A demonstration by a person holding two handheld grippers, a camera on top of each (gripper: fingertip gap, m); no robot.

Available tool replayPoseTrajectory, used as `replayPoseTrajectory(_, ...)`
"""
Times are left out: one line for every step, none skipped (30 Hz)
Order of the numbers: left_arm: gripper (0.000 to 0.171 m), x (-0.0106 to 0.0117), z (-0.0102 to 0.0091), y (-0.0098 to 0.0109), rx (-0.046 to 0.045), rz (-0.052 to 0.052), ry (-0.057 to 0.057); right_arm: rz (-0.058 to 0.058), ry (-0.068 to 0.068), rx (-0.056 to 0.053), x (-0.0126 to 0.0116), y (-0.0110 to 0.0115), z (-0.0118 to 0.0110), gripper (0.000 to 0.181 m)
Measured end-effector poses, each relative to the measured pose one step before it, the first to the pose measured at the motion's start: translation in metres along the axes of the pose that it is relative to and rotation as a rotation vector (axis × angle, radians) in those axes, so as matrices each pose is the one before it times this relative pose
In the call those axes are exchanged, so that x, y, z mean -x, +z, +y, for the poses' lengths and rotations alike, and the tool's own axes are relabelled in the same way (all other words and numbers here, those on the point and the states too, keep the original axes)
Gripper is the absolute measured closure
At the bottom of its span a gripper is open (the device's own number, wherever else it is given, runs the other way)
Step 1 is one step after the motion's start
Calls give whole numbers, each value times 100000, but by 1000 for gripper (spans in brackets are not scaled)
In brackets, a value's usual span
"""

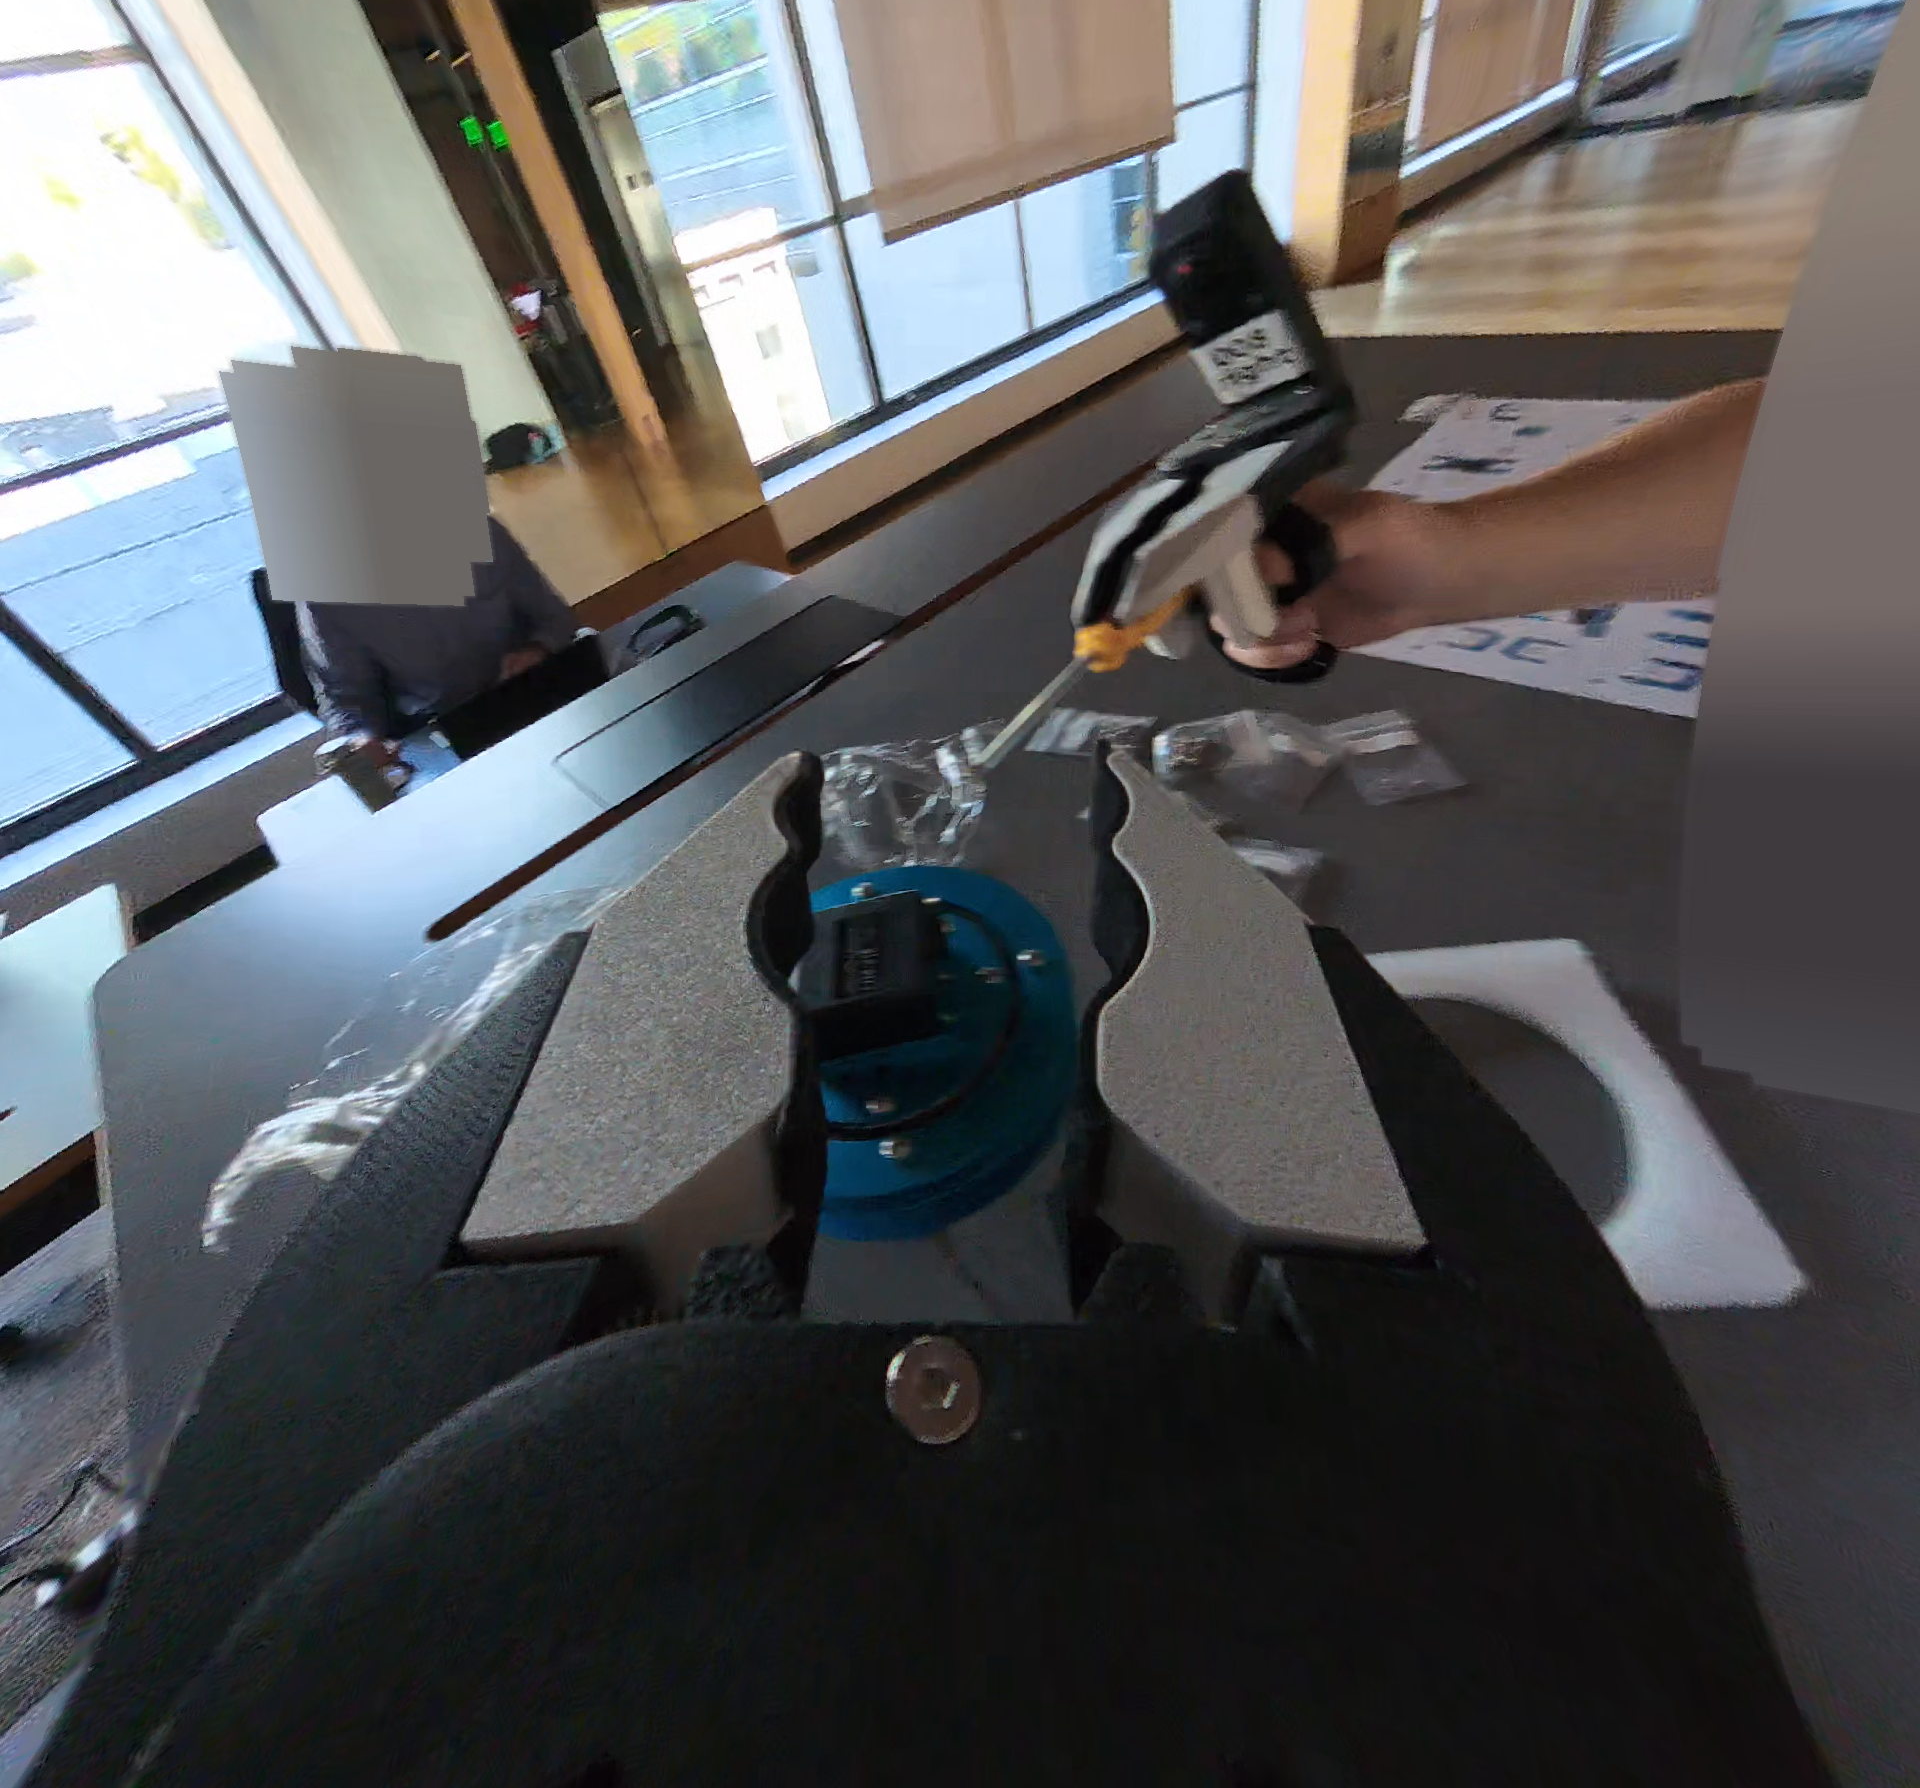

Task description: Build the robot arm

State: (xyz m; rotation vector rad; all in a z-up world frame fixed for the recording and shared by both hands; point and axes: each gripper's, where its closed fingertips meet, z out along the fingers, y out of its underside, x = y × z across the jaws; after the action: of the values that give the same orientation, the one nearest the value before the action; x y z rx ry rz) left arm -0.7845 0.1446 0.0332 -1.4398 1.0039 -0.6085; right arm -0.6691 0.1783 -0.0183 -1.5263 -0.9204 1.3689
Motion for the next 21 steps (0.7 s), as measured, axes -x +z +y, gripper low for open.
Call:
replayPoseTrajectory(123,-958,117,-431,1121,242,788,1455,867,2289,440,-269,-80,171)
replayPoseTrajectory(124,-813,496,-422,2472,-1381,1847,1436,1797,2846,535,-391,200,172)
replayPoseTrajectory(126,-942,655,-407,2424,-1035,2697,638,3039,3119,755,-442,487,172)
replayPoseTrajectory(131,-1130,731,-338,2498,191,2893,-408,4340,3585,966,-442,830,171)
replayPoseTrajectory(133,-1172,782,-227,2863,1060,2668,-521,4140,3090,1054,-415,940,171)
replayPoseTrajectory(136,-1018,740,-123,2904,925,1568,576,3019,1662,941,-361,900,172)
replayPoseTrajectory(143,-869,465,-62,932,1236,-1018,802,2224,2082,863,-267,993,171)
replayPoseTrajectory(147,-891,221,20,-904,3121,-5448,1032,499,761,800,-164,900,172)
replayPoseTrajectory(150,-1025,118,86,-1453,5960,-9931,1557,-942,-725,718,-98,743,172)
replayPoseTrajectory(147,-1057,181,140,-831,8013,-12539,1348,-1692,-795,723,-21,686,172)
replayPoseTrajectory(143,-990,207,188,-1068,8850,-13353,1786,-2510,-1518,673,8,513,171)
replayPoseTrajectory(144,-657,69,239,-2659,7513,-12132,2079,-3723,-2187,655,36,336,172)
replayPoseTrajectory(146,-213,40,255,-3268,4796,-9151,1288,-3957,-1512,762,83,316,172)
replayPoseTrajectory(147,168,112,247,-2636,2127,-5248,714,-3319,-1054,794,123,255,172)
replayPoseTrajectory(147,338,122,218,-1884,263,-1858,1304,-2901,-1053,620,139,158,172)
replayPoseTrajectory(148,183,144,236,-1033,299,-65,1491,-1960,-786,454,137,117,172)
replayPoseTrajectory(151,-78,186,267,-122,1115,-134,835,-1509,-844,420,131,61,172)
replayPoseTrajectory(151,-330,178,256,776,2261,-592,317,-855,-561,356,135,50,172)
replayPoseTrajectory(152,-298,58,145,725,1910,-872,502,-64,-209,190,131,52,172)
replayPoseTrajectory(153,96,-77,-41,395,-514,-424,791,403,-32,47,95,72,171)
replayPoseTrajectory(154,563,-210,-252,133,-3433,1458,662,591,193,7,28,112,172)
